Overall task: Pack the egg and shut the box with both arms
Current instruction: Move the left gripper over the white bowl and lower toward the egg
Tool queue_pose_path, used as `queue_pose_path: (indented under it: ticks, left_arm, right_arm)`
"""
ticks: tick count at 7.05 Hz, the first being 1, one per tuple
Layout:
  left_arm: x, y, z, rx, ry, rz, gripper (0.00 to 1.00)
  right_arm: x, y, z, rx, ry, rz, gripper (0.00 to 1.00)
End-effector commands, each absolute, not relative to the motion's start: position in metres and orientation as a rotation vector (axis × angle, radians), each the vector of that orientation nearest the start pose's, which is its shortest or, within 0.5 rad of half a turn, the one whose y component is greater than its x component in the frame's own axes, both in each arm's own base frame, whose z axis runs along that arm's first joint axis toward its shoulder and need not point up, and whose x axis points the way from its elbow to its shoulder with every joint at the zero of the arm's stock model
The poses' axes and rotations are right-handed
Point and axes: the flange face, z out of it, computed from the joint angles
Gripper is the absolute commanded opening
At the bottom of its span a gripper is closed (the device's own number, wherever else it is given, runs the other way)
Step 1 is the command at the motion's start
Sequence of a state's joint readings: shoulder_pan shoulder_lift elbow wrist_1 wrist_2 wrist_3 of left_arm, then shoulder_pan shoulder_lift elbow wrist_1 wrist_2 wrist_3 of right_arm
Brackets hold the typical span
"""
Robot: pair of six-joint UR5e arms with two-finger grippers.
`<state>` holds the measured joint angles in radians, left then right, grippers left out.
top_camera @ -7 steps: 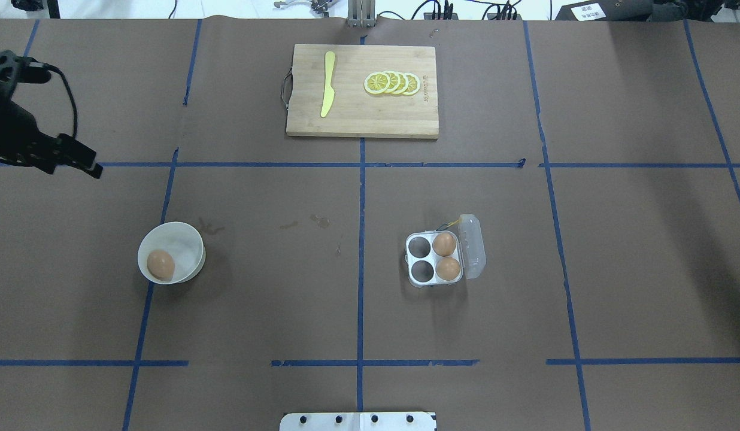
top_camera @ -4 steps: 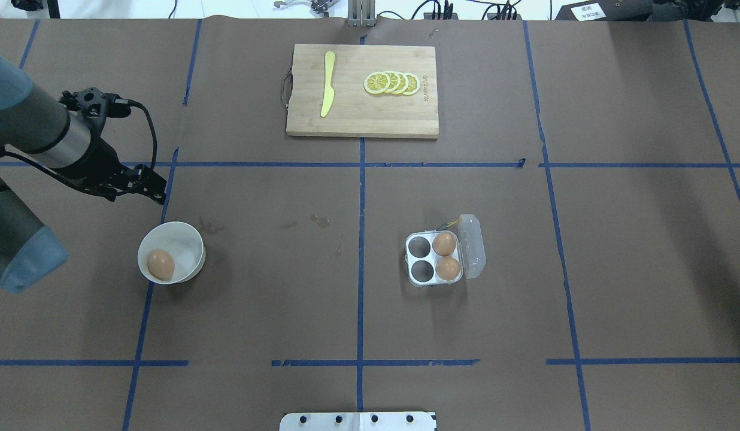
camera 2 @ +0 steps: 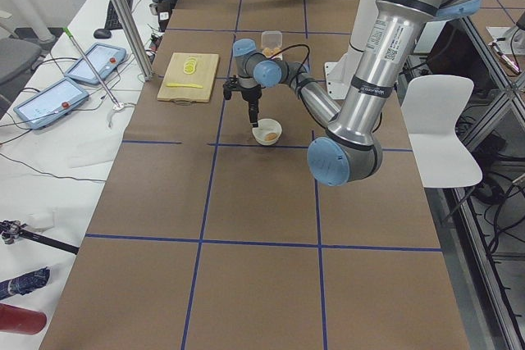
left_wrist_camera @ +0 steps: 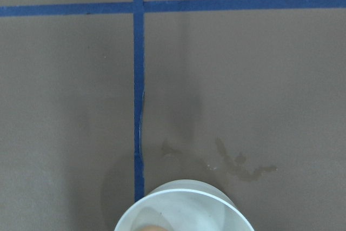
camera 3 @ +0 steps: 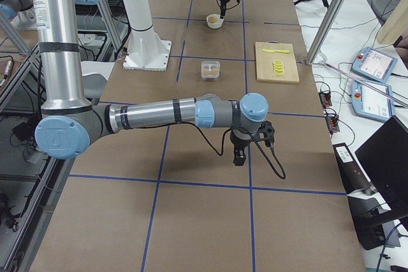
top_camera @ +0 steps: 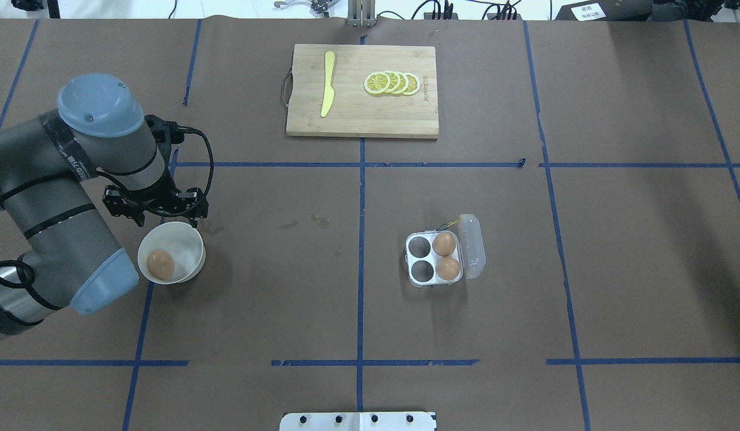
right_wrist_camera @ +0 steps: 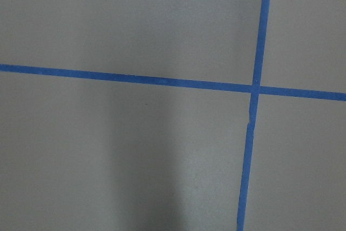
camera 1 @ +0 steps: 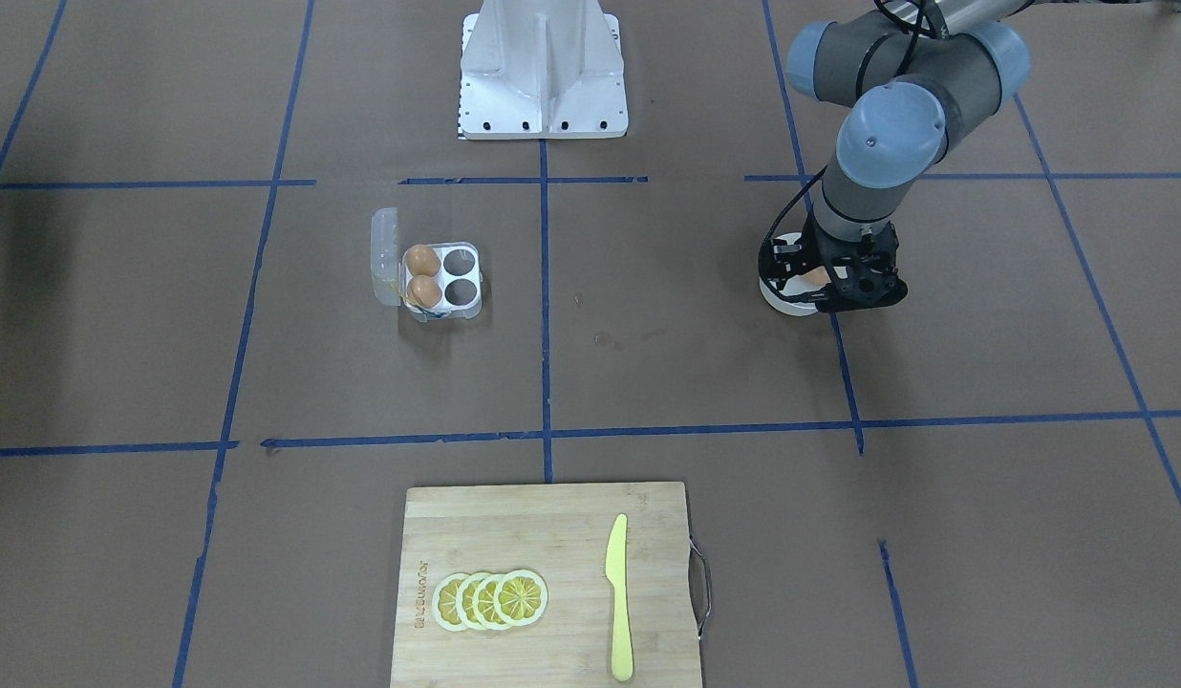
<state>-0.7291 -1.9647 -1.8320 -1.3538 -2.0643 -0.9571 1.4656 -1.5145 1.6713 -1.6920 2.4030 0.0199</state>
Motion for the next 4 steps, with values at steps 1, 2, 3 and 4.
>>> queue_pose_path:
  ticks: [1, 2, 3, 4]
  left_arm:
    - [0.403, -0.456, 0.359, -0.153, 0.604, -0.031, 0.93]
    - [0.409, -0.45, 0.361, -0.164, 0.597, -0.026, 0.93]
    - [0.411, -0.448, 0.362, -0.172, 0.588, -0.026, 0.92]
    - [0.415, -0.443, 0.366, -0.182, 0.576, -0.02, 0.9]
  right_arm:
    - [0.004, -0.516, 0.589, -0.021, -0.835, -0.096, 1.0]
    - [0.004, -0.517, 0.588, -0.018, -0.835, -0.097, 1.0]
    - [0.0, -0.517, 0.587, -0.022, -0.84, -0.103, 1.0]
    - [0.0, -0.517, 0.586, -0.02, -0.84, -0.103, 1.0]
